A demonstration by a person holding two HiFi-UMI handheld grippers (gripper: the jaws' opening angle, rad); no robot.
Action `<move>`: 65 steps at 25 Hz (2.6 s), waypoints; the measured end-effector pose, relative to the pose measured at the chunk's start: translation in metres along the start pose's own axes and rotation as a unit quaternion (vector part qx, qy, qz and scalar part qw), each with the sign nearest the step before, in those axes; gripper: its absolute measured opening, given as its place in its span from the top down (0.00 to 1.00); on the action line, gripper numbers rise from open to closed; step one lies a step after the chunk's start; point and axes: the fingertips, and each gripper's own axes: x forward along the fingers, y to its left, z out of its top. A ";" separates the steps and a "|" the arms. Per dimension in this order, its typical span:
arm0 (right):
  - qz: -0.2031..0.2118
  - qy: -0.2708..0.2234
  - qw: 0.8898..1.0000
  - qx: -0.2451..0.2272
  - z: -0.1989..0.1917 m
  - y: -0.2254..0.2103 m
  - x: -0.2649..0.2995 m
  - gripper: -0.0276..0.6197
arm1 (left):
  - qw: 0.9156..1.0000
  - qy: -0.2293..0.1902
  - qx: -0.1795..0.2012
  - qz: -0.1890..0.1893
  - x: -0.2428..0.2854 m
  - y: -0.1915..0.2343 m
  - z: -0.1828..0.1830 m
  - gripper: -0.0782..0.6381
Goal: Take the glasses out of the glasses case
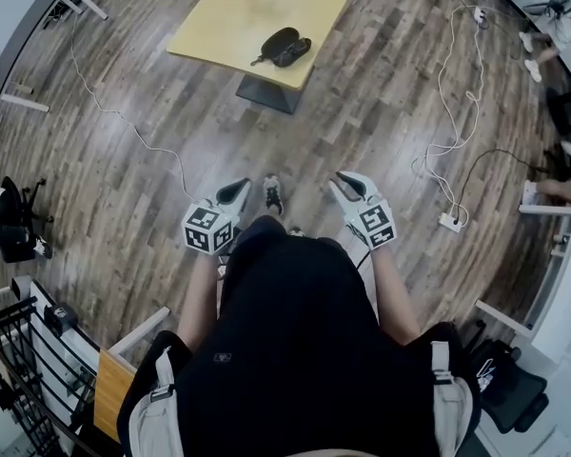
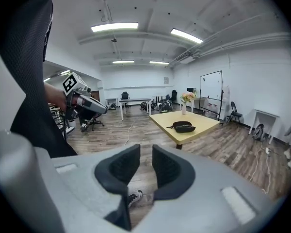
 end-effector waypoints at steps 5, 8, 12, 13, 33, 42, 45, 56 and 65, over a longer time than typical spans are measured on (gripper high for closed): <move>-0.009 0.004 1.000 0.007 0.015 -0.025 0.021 0.84 | 1.000 0.003 0.002 -0.012 0.025 0.022 0.021 0.88; -0.009 0.009 1.000 0.006 0.027 -0.041 0.038 0.84 | 1.000 0.004 0.004 -0.019 0.039 0.038 0.036 0.88; -0.011 0.012 1.000 0.002 0.046 -0.062 0.064 0.84 | 1.000 0.004 0.000 -0.023 0.052 0.064 0.053 0.88; -0.012 0.012 1.000 0.001 0.051 -0.067 0.071 0.84 | 1.000 0.003 -0.001 -0.024 0.055 0.071 0.057 0.88; -0.037 0.031 0.999 -0.003 0.104 -0.116 0.177 0.84 | 0.998 0.001 0.000 -0.058 0.104 0.177 0.110 0.88; -0.039 0.031 0.999 -0.009 0.130 -0.126 0.227 0.84 | 0.998 -0.008 -0.005 -0.067 0.116 0.229 0.127 0.88; -0.041 0.037 0.998 -0.012 0.134 -0.130 0.238 0.84 | 0.997 -0.008 -0.005 -0.071 0.120 0.242 0.129 0.88; -0.030 0.045 0.998 -0.023 0.146 -0.129 0.259 0.84 | 0.998 -0.017 -0.019 -0.057 0.111 0.266 0.130 0.88; 0.009 0.052 0.998 -0.047 0.157 -0.135 0.285 0.84 | 0.998 -0.037 -0.055 -0.012 0.103 0.289 0.128 0.88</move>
